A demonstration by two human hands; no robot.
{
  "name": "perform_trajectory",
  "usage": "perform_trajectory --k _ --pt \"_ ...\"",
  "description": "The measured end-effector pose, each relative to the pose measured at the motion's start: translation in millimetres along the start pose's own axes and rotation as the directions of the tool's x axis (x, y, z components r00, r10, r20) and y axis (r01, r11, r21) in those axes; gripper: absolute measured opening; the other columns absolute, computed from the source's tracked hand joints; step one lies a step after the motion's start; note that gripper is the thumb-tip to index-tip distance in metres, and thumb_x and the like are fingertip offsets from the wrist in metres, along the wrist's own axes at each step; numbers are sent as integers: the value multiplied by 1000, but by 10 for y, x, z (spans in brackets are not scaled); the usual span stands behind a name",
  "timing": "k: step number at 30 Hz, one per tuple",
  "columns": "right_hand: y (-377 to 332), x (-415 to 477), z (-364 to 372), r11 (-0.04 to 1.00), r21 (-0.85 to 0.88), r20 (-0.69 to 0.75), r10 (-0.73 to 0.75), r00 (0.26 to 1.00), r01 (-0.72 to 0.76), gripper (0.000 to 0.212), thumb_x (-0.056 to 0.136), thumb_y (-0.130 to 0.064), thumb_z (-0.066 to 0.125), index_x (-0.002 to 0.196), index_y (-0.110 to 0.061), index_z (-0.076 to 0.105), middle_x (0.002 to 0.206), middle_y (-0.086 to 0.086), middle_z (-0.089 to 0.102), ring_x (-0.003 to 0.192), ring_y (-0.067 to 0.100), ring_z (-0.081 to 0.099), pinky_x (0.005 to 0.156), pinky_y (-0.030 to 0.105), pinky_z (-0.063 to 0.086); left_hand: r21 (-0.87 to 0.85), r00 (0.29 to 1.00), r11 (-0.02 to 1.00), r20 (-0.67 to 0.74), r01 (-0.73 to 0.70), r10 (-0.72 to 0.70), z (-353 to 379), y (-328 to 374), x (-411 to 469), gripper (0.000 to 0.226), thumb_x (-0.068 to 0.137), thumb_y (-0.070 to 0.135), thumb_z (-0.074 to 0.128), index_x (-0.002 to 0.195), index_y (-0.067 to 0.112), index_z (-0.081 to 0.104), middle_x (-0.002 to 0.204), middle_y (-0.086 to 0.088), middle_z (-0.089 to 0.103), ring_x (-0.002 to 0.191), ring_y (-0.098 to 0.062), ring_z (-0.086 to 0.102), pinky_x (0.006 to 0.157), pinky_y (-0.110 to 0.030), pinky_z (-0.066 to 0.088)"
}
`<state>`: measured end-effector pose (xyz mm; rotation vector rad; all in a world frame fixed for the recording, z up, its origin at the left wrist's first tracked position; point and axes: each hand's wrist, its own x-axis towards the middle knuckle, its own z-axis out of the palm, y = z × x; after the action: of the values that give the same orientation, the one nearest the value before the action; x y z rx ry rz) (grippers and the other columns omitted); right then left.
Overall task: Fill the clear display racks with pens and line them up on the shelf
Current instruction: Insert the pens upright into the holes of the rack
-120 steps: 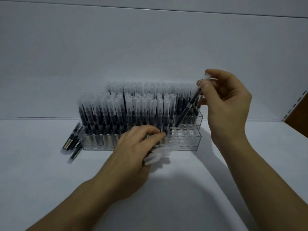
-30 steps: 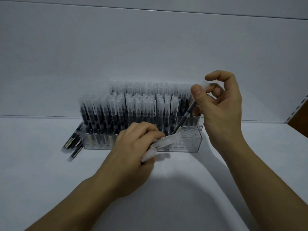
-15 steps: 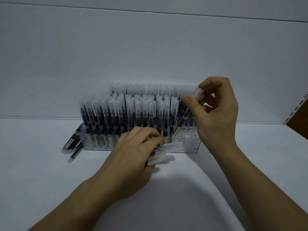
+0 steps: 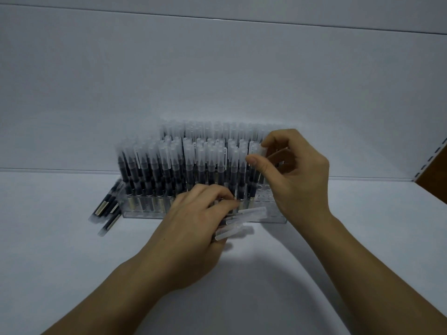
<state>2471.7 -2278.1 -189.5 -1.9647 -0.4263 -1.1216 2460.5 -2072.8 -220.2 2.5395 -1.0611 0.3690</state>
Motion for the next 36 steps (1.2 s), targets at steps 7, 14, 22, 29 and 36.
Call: perform_trajectory --k 7,14,22,29,36 --pt "2 -22 16 999 -31 37 9 999 -8 8 94 -18 73 96 -12 69 84 -4 68 75 13 65 66 28 54 -22 1000 1000 -1 -6 6 -3 -2 -8 54 80 39 36 127 27 60 130 15 49 121 -11 44 97 -34 39" --pt "-21 -27 7 992 -119 5 -43 999 44 8 92 -16 76 95 -13 69 90 -2 64 79 10 60 67 17 47 -215 992 976 -121 7 -33 11 -7 -3 41 85 21 36 115 22 65 113 15 54 105 -12 52 86 -38 46" --pt "-268 -78 41 958 250 127 112 986 -141 8 93 -11 67 99 -15 70 84 -5 67 78 18 63 63 38 52 -975 966 165 106 147 -234 -120 40 35 28 100 28 54 112 8 69 70 -5 51 50 -14 42 49 -25 39" --pt "-313 -67 34 895 348 247 200 948 -280 21 90 -18 69 111 -15 74 86 -4 73 85 19 70 72 38 60 -935 942 -130 318 331 110 -176 8 4 36 100 21 48 126 -1 61 77 -6 40 61 -15 35 58 -30 29" --pt "-356 -23 3 858 403 284 213 935 -318 23 79 -19 84 100 -15 76 85 1 77 83 20 73 70 43 63 -946 949 -79 316 314 -13 -127 19 20 30 95 19 51 114 7 70 80 -10 50 66 -18 45 59 -31 34"
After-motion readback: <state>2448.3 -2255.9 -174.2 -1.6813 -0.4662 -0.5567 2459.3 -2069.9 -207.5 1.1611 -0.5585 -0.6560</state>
